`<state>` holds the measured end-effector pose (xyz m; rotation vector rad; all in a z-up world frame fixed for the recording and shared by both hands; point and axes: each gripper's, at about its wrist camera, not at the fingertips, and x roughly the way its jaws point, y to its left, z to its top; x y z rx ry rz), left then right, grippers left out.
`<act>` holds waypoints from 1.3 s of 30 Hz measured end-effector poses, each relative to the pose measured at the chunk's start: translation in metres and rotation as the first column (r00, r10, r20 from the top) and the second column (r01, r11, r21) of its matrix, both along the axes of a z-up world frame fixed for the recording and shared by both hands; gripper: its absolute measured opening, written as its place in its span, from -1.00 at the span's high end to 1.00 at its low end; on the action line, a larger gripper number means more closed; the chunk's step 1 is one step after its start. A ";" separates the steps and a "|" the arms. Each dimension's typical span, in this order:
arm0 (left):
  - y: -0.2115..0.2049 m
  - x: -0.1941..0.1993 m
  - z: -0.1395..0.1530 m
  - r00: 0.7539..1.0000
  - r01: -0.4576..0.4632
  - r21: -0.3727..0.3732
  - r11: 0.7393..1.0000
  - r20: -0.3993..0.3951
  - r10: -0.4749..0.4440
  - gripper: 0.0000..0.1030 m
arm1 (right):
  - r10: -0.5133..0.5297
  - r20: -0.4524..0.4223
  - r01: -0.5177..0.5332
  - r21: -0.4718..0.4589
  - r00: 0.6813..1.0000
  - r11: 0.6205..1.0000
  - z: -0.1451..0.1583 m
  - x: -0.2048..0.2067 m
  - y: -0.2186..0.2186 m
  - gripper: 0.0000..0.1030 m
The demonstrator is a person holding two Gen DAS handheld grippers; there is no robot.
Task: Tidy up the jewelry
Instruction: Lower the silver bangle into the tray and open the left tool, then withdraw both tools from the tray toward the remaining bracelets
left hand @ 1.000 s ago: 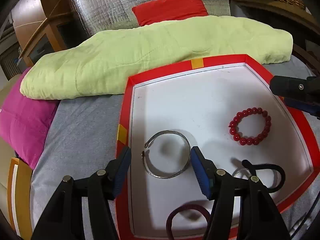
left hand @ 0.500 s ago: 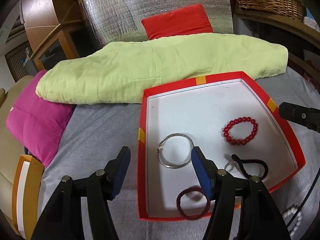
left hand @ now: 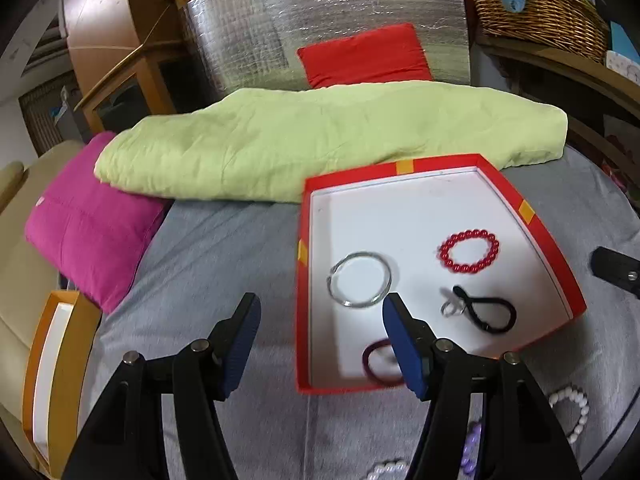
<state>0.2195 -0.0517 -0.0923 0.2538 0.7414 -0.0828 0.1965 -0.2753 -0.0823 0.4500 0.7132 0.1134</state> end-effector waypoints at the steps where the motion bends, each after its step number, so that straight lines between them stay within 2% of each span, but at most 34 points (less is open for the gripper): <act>1: 0.004 -0.003 0.000 1.000 -0.007 -0.007 1.000 -0.004 0.007 -0.25 | -0.004 0.002 0.004 0.001 1.000 1.000 0.000 -0.005 -0.001 -0.07; 9: 0.041 -0.042 0.000 0.998 -0.054 -0.074 0.996 -0.031 0.052 -0.25 | -0.030 -0.009 0.030 0.036 1.000 0.999 -0.003 -0.042 -0.016 -0.07; 14: 0.057 -0.066 -0.009 0.997 -0.060 -0.082 0.995 -0.062 0.055 -0.25 | -0.035 -0.020 0.037 0.057 0.999 0.998 -0.007 -0.064 -0.022 -0.07; 22: 0.060 -0.094 -0.024 0.994 -0.001 -0.060 0.998 -0.107 -0.006 -0.25 | -0.011 -0.080 0.018 0.081 0.997 0.997 -0.028 -0.094 -0.027 -0.07; 27: 0.051 -0.101 -0.036 0.988 0.046 -0.044 0.998 -0.144 -0.051 -0.25 | 0.046 -0.131 -0.041 0.042 0.990 0.998 -0.043 -0.093 -0.011 -0.07; 35: 0.049 -0.097 -0.048 0.983 0.063 -0.014 0.998 -0.171 -0.064 -0.25 | 0.103 -0.196 -0.108 -0.012 0.975 0.994 -0.060 -0.083 0.013 -0.07; 39: 0.052 -0.102 -0.048 0.979 0.097 -0.031 0.995 -0.176 -0.101 -0.25 | 0.112 -0.206 -0.123 -0.040 0.972 0.992 -0.063 -0.081 0.019 -0.07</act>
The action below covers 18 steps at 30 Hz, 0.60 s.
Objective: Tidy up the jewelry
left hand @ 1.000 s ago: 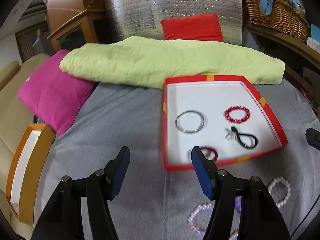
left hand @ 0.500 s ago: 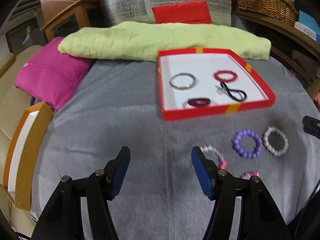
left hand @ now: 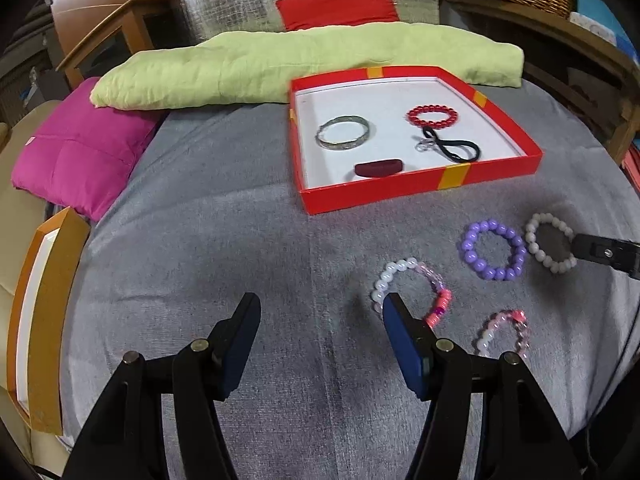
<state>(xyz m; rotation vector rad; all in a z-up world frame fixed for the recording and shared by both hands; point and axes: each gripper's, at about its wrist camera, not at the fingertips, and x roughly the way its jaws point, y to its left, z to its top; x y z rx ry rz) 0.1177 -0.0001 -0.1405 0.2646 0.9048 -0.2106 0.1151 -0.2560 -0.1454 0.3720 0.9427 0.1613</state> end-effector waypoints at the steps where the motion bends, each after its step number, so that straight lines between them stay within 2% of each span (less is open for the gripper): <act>1: -0.001 -0.002 0.000 1.000 0.022 -0.010 1.000 -0.005 -0.022 -0.25 | 0.003 0.002 -0.003 -0.011 1.000 1.000 0.000 0.000 0.001 -0.07; 4: -0.004 -0.010 0.000 0.997 0.077 -0.019 0.997 -0.002 -0.077 -0.25 | 0.001 -0.002 -0.001 -0.012 1.000 1.000 -0.003 0.002 0.001 -0.07; 9: -0.007 -0.009 -0.009 0.996 0.088 0.051 0.995 -0.005 -0.088 -0.25 | 0.002 0.051 -0.001 -0.005 0.999 1.000 0.007 -0.002 0.002 -0.07; 12: 0.002 -0.003 -0.009 0.998 0.055 0.020 0.998 -0.015 -0.054 -0.25 | 0.059 0.099 -0.061 0.014 0.993 0.998 0.016 -0.005 0.013 -0.07; 14: 0.007 -0.001 -0.006 0.999 0.041 -0.009 0.999 -0.007 -0.041 -0.25 | 0.133 0.117 -0.137 0.027 0.984 0.990 0.018 -0.007 0.026 -0.07; 18: 0.011 0.000 -0.004 1.000 0.029 -0.036 0.999 -0.007 -0.029 -0.25 | 0.237 0.081 -0.239 0.018 0.968 0.971 0.008 -0.006 0.052 -0.07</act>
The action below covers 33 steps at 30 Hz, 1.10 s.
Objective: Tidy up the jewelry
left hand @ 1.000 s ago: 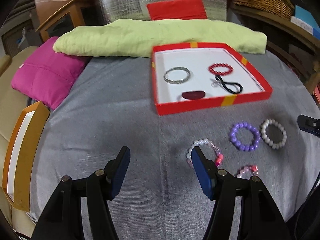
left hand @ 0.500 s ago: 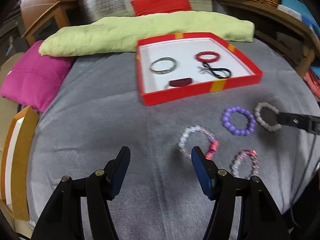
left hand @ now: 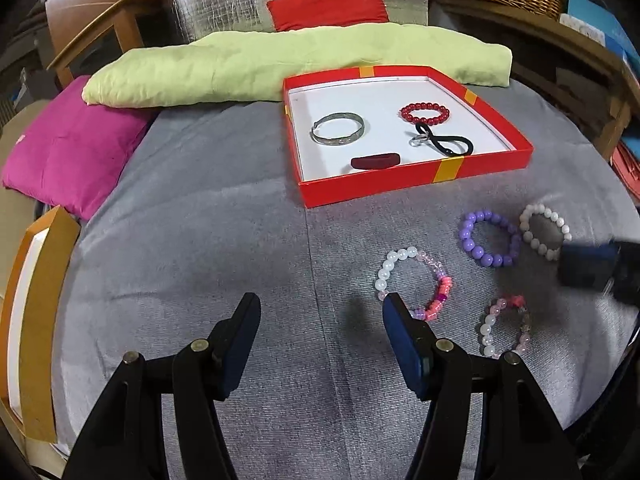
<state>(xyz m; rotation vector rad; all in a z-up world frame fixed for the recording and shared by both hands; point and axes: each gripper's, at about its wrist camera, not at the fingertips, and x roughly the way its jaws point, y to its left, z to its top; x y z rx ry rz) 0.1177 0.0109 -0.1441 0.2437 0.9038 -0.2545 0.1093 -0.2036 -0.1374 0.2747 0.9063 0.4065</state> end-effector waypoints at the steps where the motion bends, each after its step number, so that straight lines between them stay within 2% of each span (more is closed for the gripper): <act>1: -0.001 0.000 0.000 1.000 0.002 -0.006 1.000 -0.001 -0.002 -0.25 | 0.016 -0.013 -0.016 -0.008 1.000 1.000 -0.005 0.000 0.006 -0.06; 4: -0.007 -0.001 0.002 1.000 0.022 -0.010 1.000 0.006 -0.021 -0.18 | 0.057 -0.045 -0.059 -0.054 0.997 0.997 -0.019 0.000 0.026 0.03; 6: -0.013 -0.002 0.003 0.999 0.038 -0.013 0.999 0.008 -0.038 -0.09 | 0.063 -0.017 -0.064 -0.113 0.998 0.991 -0.021 -0.004 0.036 0.04; 9: -0.020 -0.002 0.001 0.998 0.056 -0.008 0.998 -0.002 -0.056 0.01 | 0.098 -0.005 -0.098 -0.152 0.995 0.984 -0.021 -0.010 0.046 0.62; 13: -0.023 0.002 -0.006 0.998 0.052 -0.003 0.999 -0.029 -0.052 0.02 | 0.136 0.034 -0.122 -0.265 0.990 0.956 -0.021 -0.018 0.058 0.74; 14: -0.023 0.004 -0.007 0.998 0.049 -0.013 0.999 -0.038 -0.049 0.02 | 0.137 0.043 -0.121 -0.268 0.990 0.956 -0.020 -0.019 0.058 0.75; 15: -0.022 0.005 -0.008 0.998 0.044 -0.028 0.999 -0.051 -0.045 0.02 | 0.132 0.048 -0.115 -0.266 0.990 0.957 -0.019 -0.019 0.055 0.84; 21: -0.022 0.008 -0.009 0.993 0.032 -0.117 0.993 -0.106 -0.044 0.02 | 0.056 0.037 -0.048 -0.185 0.998 0.982 -0.014 -0.015 0.023 0.84; 26: -0.033 0.006 -0.012 0.990 0.061 -0.114 0.992 -0.116 -0.074 -0.05 | 0.051 0.009 -0.049 -0.158 0.999 0.986 -0.017 -0.013 0.014 0.84; 28: -0.037 0.007 -0.015 0.990 0.066 -0.102 0.993 -0.120 -0.078 -0.19 | 0.045 0.004 -0.044 -0.142 0.999 0.989 -0.017 -0.012 0.008 0.84; 33: -0.041 0.010 -0.022 0.987 0.063 -0.114 0.991 -0.140 -0.079 -0.20 | 0.044 -0.024 -0.046 -0.107 0.999 0.993 -0.021 -0.014 -0.004 0.84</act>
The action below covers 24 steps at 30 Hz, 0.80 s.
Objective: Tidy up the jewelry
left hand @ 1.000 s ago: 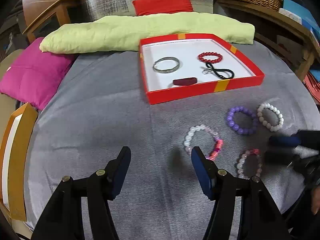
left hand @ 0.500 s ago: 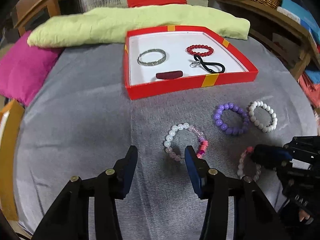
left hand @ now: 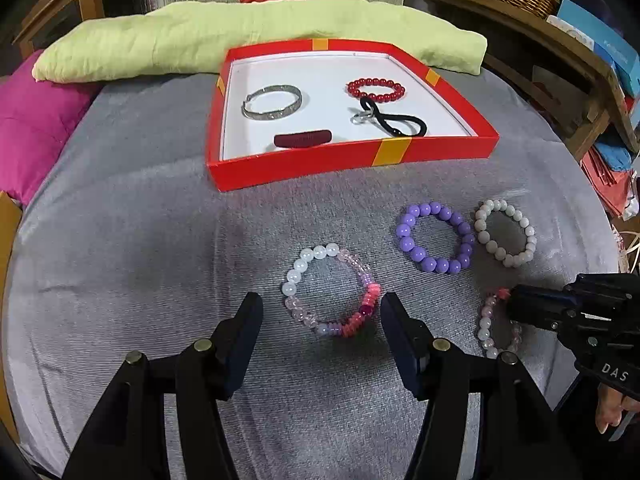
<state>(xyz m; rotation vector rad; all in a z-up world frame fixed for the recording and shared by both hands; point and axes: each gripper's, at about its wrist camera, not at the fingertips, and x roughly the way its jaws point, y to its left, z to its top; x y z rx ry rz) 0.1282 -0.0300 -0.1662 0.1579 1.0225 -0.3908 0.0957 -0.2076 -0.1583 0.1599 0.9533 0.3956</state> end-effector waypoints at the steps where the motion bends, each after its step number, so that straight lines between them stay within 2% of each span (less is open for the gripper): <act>1: -0.001 0.001 -0.001 1.000 0.000 0.006 1.000 0.000 0.000 -0.20 | 0.003 -0.002 -0.003 0.001 1.000 1.000 0.000 0.000 0.000 0.84; 9: -0.010 0.001 -0.005 0.999 0.016 0.036 0.999 0.042 -0.017 -0.17 | 0.008 -0.013 -0.008 -0.015 1.000 1.000 -0.004 0.000 0.002 0.79; 11: -0.010 0.002 -0.004 0.999 0.018 0.028 0.999 0.045 -0.019 -0.01 | 0.008 -0.015 -0.009 -0.021 1.000 1.000 -0.004 0.001 0.003 0.79; 15: -0.009 0.001 -0.003 0.998 0.027 0.033 0.999 0.062 -0.029 0.49 | 0.013 -0.011 -0.013 -0.032 1.000 0.999 -0.004 0.001 0.005 0.78; 17: -0.008 0.001 -0.003 0.997 0.031 0.032 0.999 0.065 -0.033 0.65 | 0.015 -0.005 -0.015 -0.036 1.000 0.999 -0.005 0.001 0.006 0.78; 18: -0.008 0.000 -0.002 0.997 0.033 0.032 0.999 0.068 -0.035 0.71 | 0.016 0.000 -0.016 -0.039 1.000 0.999 -0.004 0.001 0.006 0.78; 24: -0.003 0.000 0.000 0.997 0.021 0.017 1.000 0.076 -0.023 0.72 | 0.031 0.053 -0.027 -0.088 0.998 0.996 -0.003 -0.005 0.016 0.81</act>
